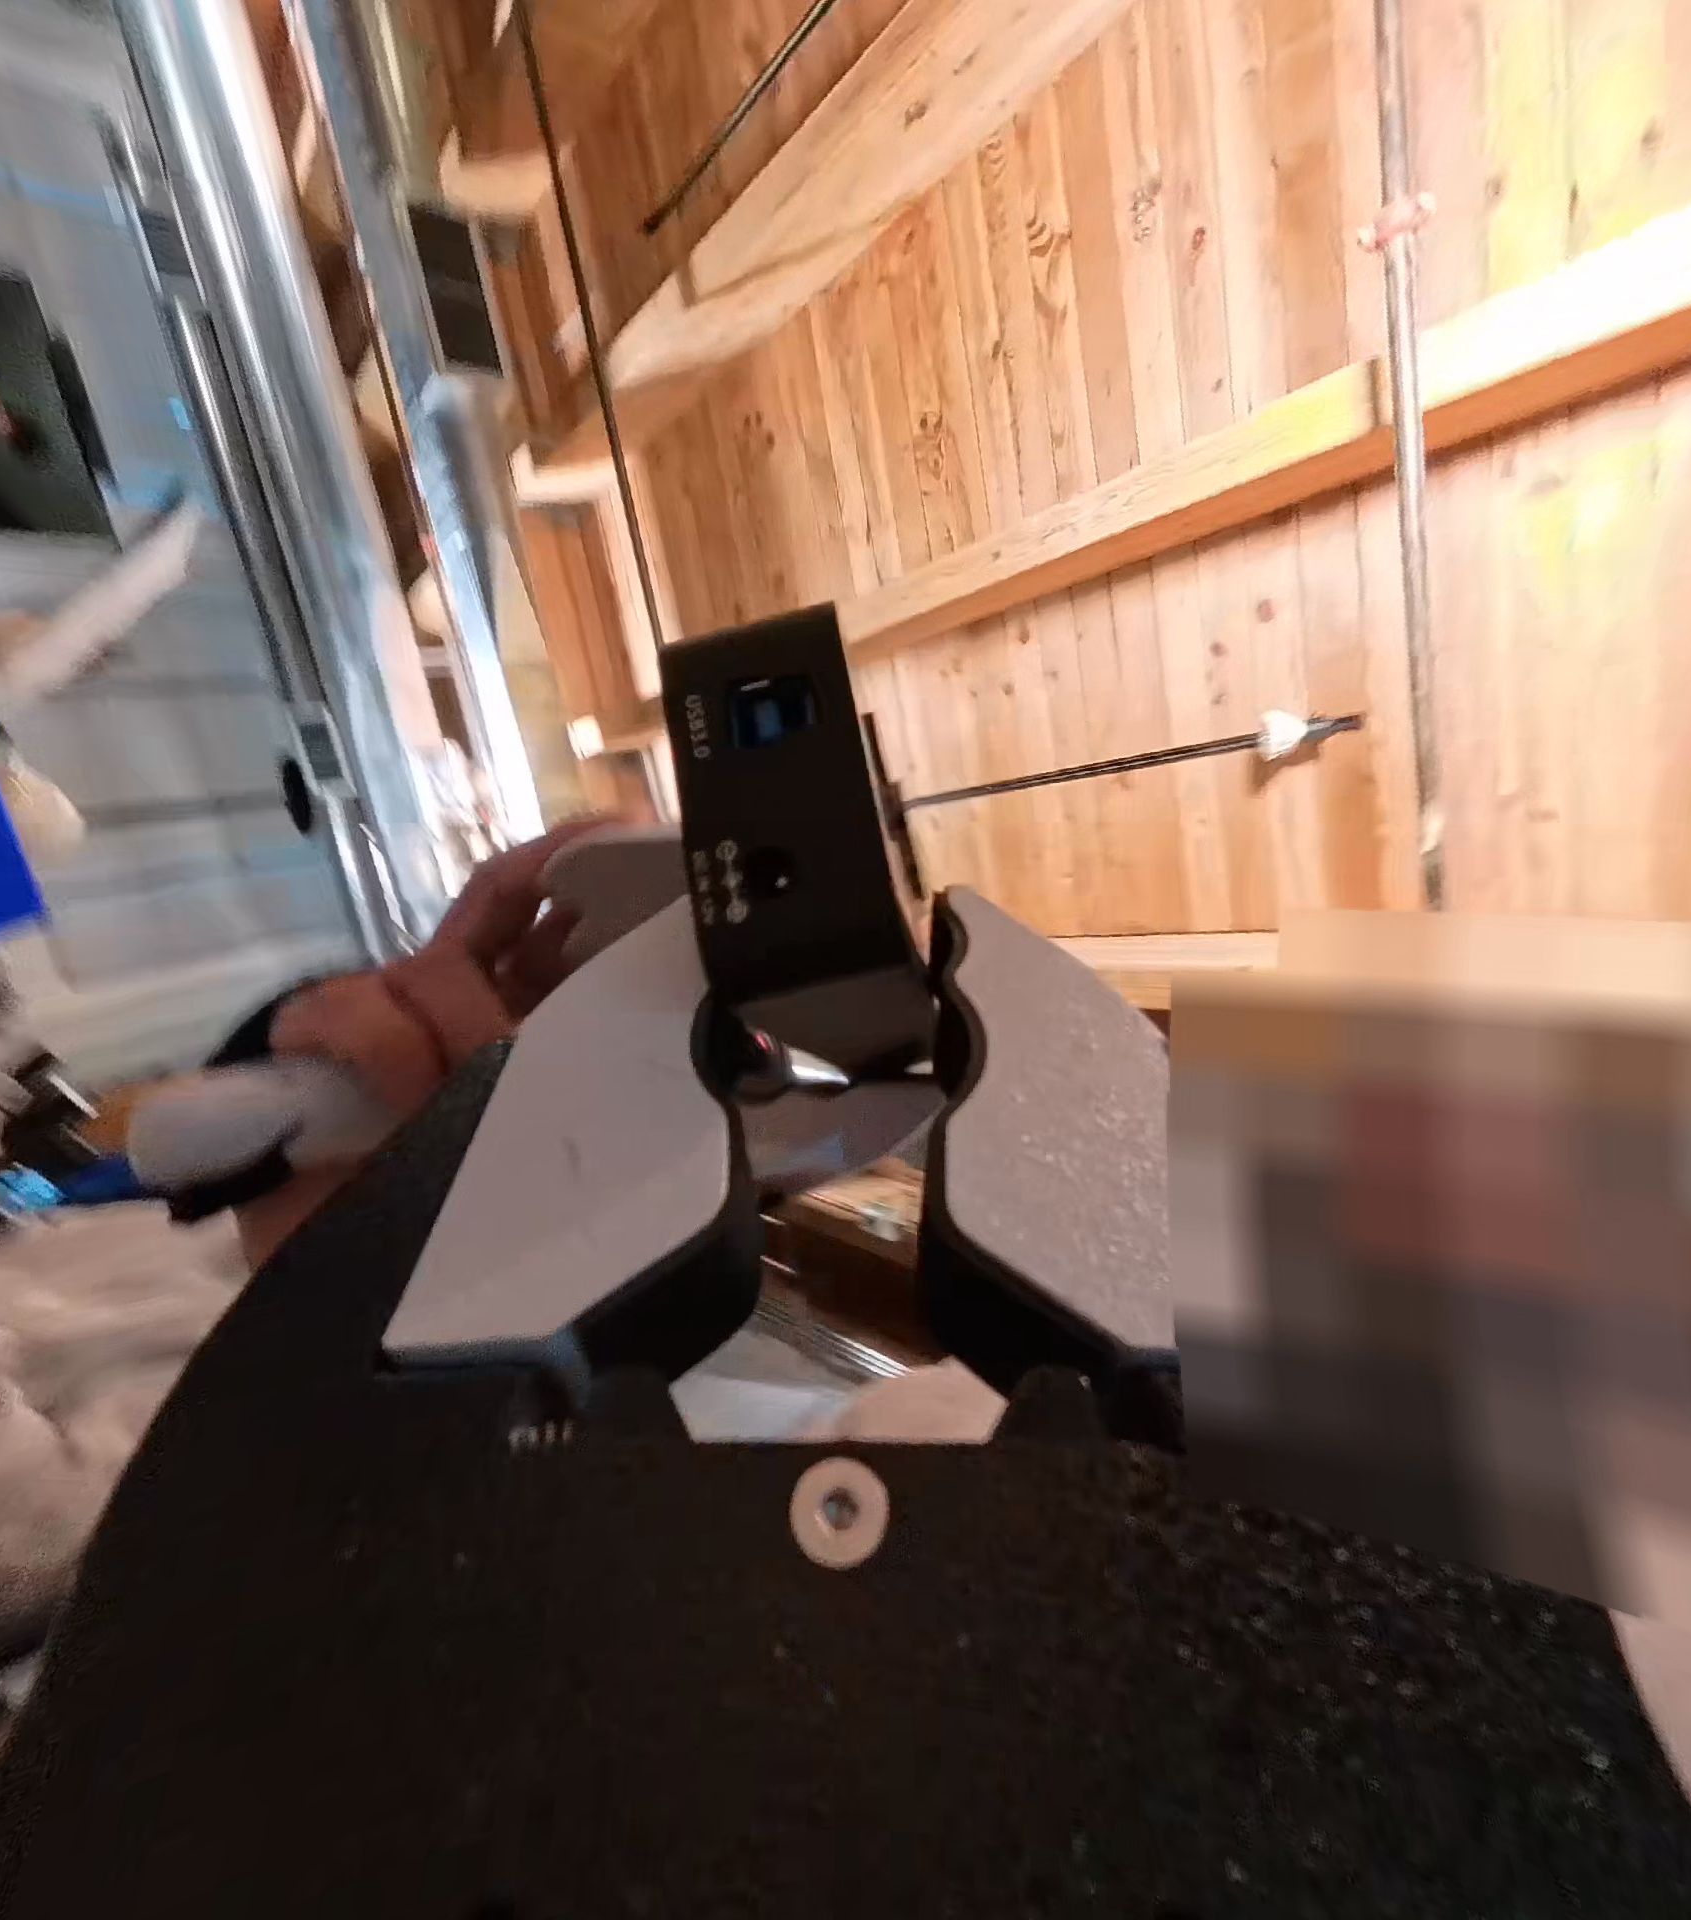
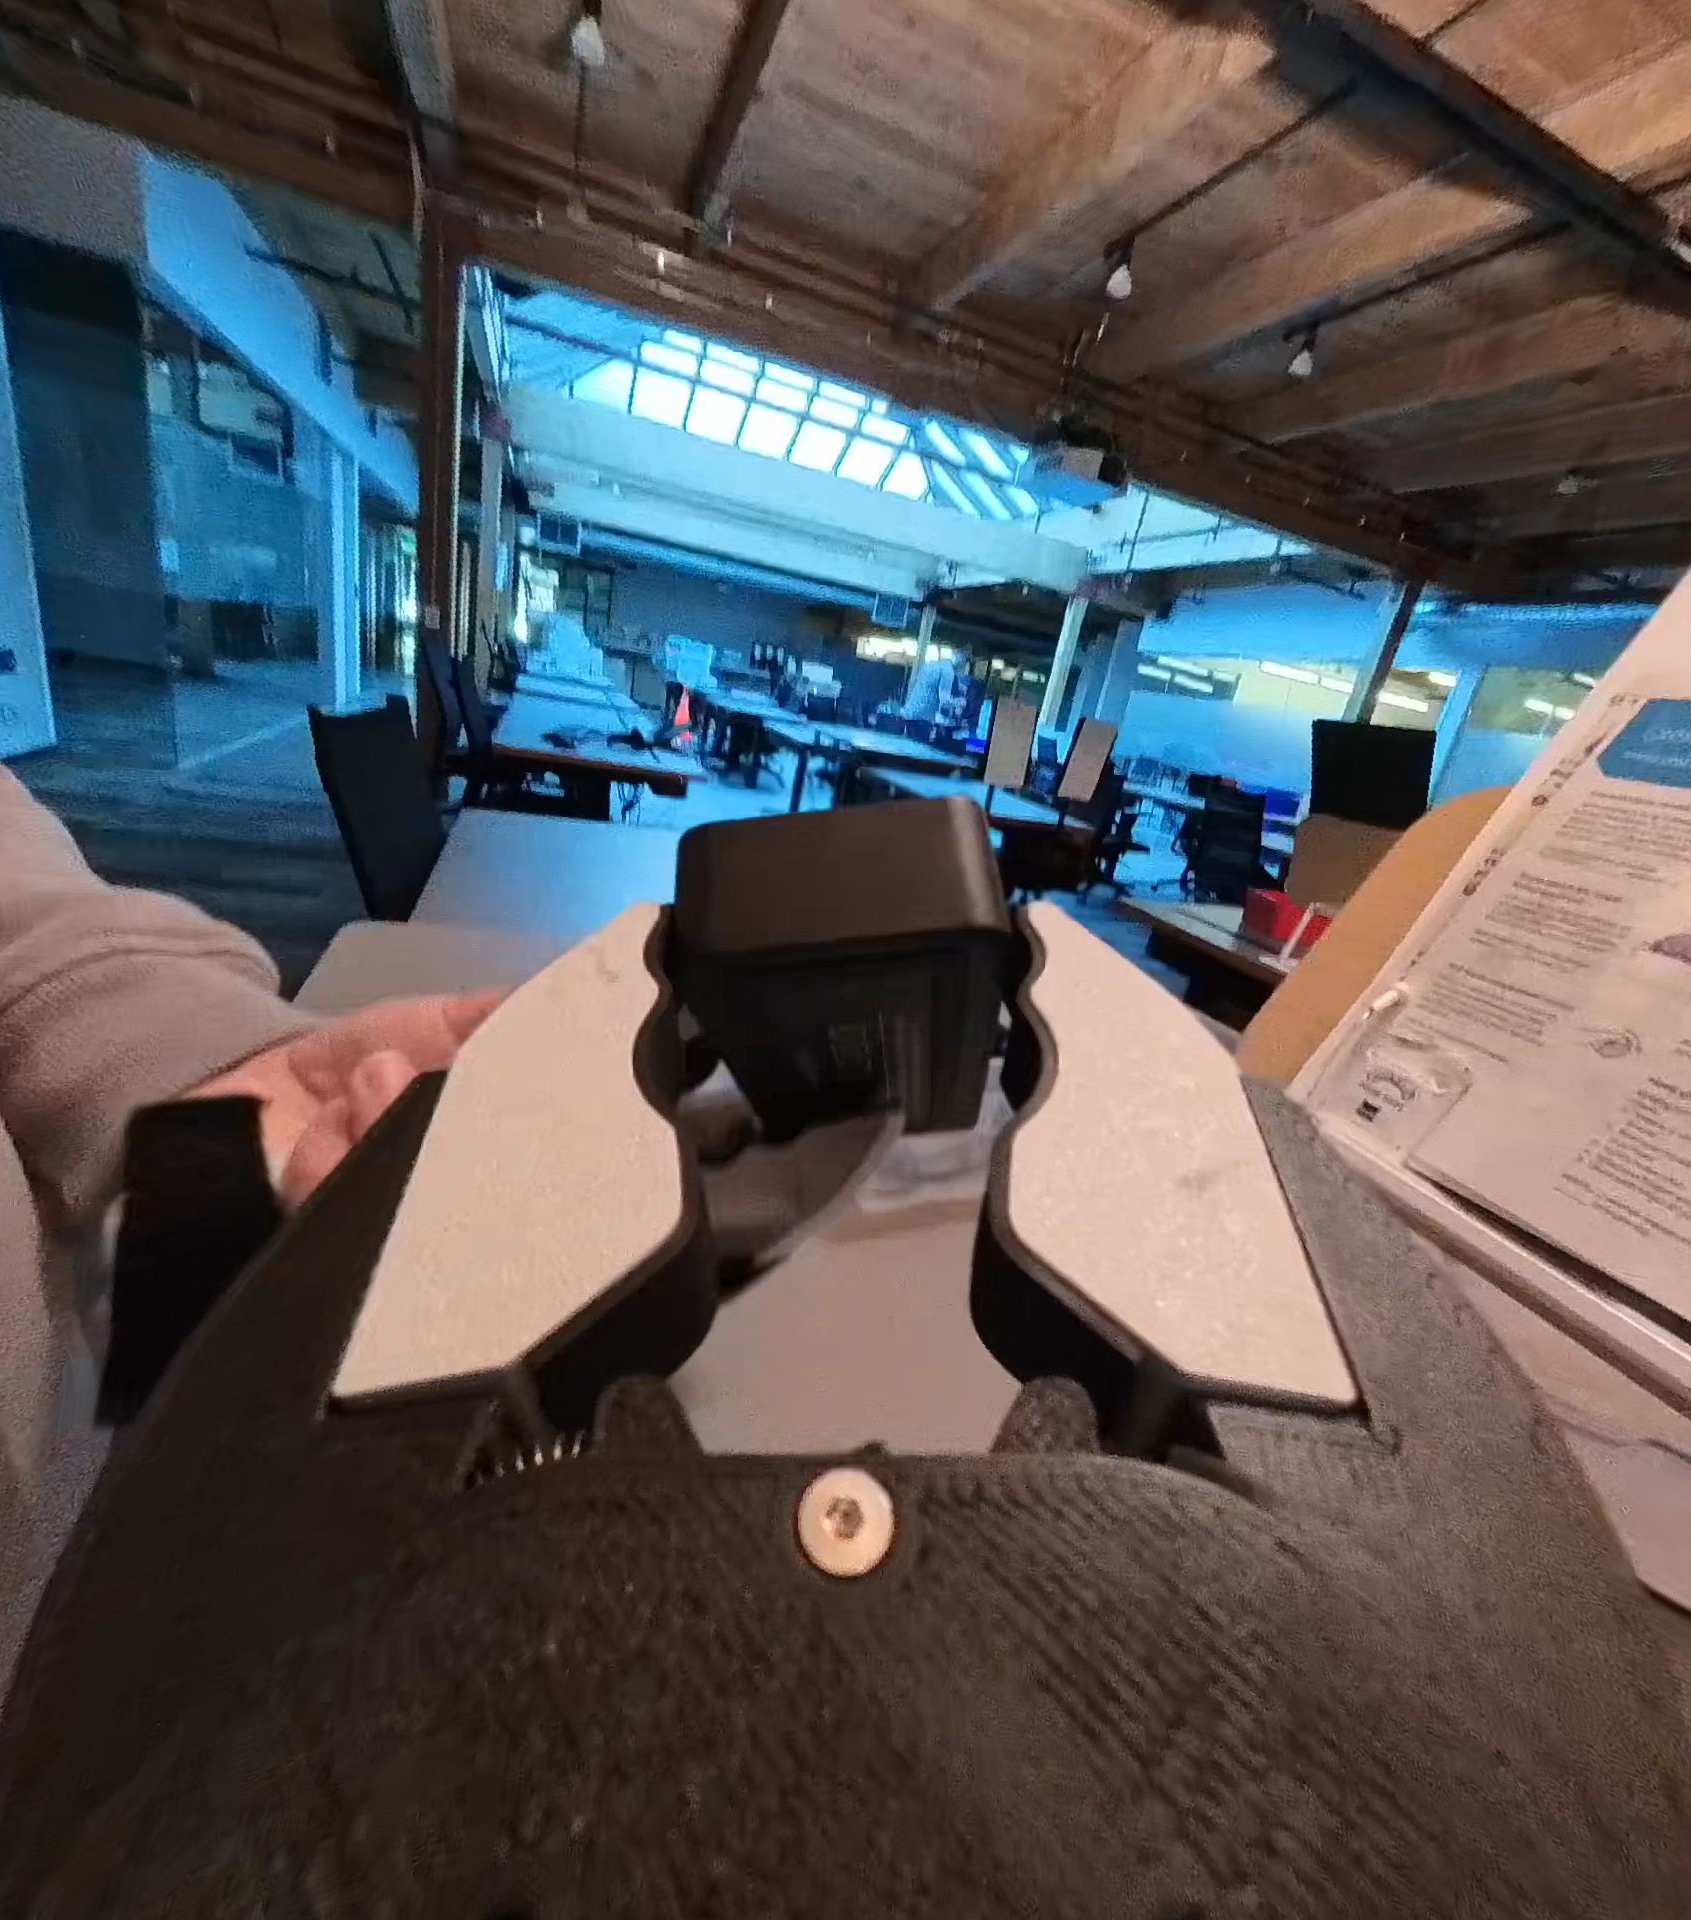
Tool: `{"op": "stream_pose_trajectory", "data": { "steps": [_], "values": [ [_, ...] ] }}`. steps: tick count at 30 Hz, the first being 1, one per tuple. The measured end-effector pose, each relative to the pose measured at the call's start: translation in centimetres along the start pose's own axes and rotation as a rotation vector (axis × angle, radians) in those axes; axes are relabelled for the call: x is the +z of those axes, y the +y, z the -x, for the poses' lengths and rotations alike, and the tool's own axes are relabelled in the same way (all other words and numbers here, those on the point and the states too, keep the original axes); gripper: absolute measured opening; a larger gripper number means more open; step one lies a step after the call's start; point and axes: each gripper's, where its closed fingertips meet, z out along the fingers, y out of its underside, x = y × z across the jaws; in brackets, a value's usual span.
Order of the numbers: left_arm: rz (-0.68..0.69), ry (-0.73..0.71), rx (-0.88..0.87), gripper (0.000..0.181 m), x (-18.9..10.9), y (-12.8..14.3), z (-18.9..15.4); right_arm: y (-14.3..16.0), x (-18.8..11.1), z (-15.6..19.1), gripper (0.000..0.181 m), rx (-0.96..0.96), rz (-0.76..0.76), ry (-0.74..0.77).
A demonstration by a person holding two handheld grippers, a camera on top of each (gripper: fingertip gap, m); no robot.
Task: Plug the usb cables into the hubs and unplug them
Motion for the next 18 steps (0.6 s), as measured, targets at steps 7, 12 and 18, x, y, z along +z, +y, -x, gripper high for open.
{"op": "stream_pose_trajectory", "data": {
  "steps": [7, 12, 18],
  "values": [
    [0.374, -0.301, 0.737, 0.027, -0.6, -1.2, -0.1, 2.8, -1.7, -0.3, 0.072, 0.102, 0.26, 0.001],
    [0.729, -0.373, 1.01, 0.027, -0.3, -0.5, 0.0, 4.6, -1.9, -1.1, 0.07, 0.454, 0.304, -0.028],
    [0.882, -0.35, 1.107, 0.026, 0.1, 0.5, 0.7, 5.9, -0.6, 0.8, 0.032, 0.397, 0.355, -0.1]
  ]
}}
